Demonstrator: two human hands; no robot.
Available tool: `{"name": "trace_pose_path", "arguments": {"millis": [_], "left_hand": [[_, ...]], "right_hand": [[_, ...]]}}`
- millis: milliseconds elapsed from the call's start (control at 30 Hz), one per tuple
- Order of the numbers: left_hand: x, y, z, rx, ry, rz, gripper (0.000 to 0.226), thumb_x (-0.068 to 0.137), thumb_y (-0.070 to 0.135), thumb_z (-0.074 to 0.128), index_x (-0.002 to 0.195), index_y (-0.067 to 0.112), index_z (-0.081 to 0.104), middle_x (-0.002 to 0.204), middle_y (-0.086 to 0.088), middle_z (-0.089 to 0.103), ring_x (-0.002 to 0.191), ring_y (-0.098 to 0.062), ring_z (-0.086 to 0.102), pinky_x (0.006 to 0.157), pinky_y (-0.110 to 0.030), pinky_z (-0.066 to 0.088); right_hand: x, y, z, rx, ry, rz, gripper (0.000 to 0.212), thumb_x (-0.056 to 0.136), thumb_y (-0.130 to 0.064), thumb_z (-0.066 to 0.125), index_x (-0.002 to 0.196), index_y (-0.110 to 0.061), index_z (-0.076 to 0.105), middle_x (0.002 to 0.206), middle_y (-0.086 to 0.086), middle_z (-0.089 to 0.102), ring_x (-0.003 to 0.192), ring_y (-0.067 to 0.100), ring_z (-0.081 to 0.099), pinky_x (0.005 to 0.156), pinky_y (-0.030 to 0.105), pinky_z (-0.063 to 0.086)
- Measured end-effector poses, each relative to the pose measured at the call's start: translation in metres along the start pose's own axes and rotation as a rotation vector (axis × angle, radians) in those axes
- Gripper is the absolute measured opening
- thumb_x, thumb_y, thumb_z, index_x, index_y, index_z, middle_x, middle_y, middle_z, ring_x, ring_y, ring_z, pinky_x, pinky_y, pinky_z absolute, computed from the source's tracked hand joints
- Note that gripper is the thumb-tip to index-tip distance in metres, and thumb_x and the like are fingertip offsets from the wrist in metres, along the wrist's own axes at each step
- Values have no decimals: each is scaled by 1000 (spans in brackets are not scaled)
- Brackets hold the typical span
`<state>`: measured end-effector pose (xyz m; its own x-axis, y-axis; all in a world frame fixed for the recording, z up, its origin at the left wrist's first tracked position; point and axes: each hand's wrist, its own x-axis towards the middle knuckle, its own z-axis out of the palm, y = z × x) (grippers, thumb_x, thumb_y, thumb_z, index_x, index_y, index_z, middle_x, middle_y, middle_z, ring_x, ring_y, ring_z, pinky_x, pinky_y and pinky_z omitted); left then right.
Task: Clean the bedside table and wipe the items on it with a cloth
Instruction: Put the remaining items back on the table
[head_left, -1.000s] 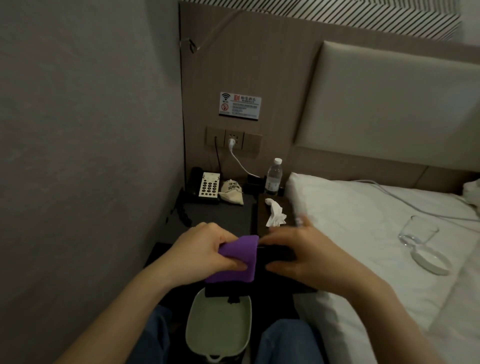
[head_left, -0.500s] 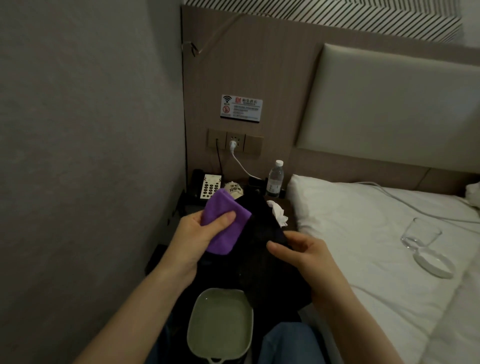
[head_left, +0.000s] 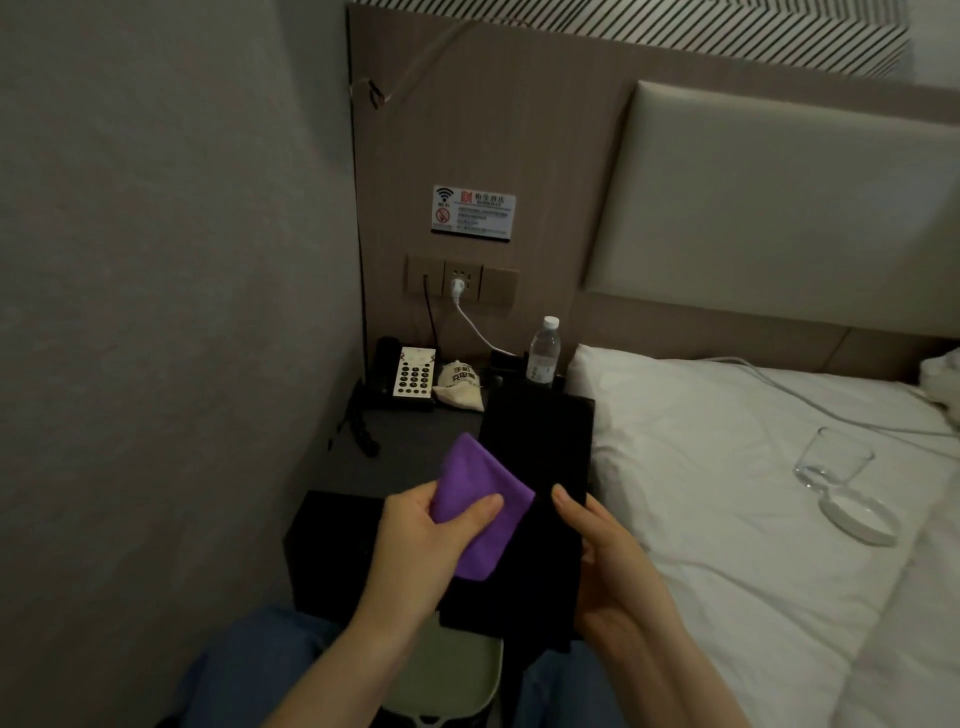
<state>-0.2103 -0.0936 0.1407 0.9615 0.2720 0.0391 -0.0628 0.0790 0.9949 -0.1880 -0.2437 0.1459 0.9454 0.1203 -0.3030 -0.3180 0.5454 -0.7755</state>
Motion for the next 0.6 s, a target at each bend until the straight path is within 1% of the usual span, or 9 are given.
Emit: {"name": "trace_pose_path", "arguments": {"millis": [67,100,167,233,367,433,467,533,600], "left_hand": [[-3,-4,-1,76,-102,-46,25,73,12,80,77,-9,68,64,-11,67,60,-14,57,53,-23,44],[-6,-6,-1,102,-156,-72,25,73,12,80,77,-10,67,63,-7,65,60,-13,56,53,-21,42],[-9,-9,-3,139,-209,-90,22,75,14,80,74,-6,68,60,-2,62,57,-10,53,51,-18,40],[-9,-11,-7,161,-227,-92,24,77,19,78,73,-2,68,59,-2,60,56,-9,52,50,-19,37],[-12,-16,-16,233,-153,-45,33,75,33,78,63,4,66,55,0,55,55,-9,46,54,-26,33],[-16,-15,-21,289,-60,33,46,71,45,76,58,3,61,51,4,50,52,-7,41,53,-28,31],[-16,-14,-24,288,-4,84,52,68,52,72,59,2,59,49,5,48,51,-7,39,52,-28,30],[-13,-4,-30,266,97,184,54,67,58,69,62,5,58,47,4,45,50,-7,37,51,-28,29],[-10,14,-33,281,99,270,48,75,58,70,68,11,61,49,-4,49,50,-9,41,49,-32,35]], "right_hand": [[1,-5,1,43,18,13,32,78,-18,66,110,-12,72,104,19,72,88,33,71,80,51,57],[2,-7,1,61,39,35,40,81,-19,64,119,-9,66,112,21,69,97,36,68,86,53,54],[2,-10,1,94,64,94,47,85,-21,62,130,-9,57,122,22,64,114,39,61,97,54,47],[2,-10,-2,157,86,131,51,88,-21,62,137,-11,51,129,20,60,120,37,57,102,54,43],[2,-13,-10,221,96,83,49,89,-21,61,136,-9,53,130,21,60,119,38,57,103,54,43],[2,-15,-17,227,100,36,40,89,-20,63,129,-13,59,120,18,66,108,38,65,94,54,50],[2,-16,-21,223,104,12,37,88,-19,63,125,-16,62,115,17,69,102,36,68,89,54,52],[2,-16,-27,200,89,-12,36,87,-20,64,122,-19,63,111,14,71,98,35,70,88,54,52],[1,-14,-32,158,62,14,36,86,-21,63,122,-19,63,112,15,71,99,36,69,89,54,52]]}}
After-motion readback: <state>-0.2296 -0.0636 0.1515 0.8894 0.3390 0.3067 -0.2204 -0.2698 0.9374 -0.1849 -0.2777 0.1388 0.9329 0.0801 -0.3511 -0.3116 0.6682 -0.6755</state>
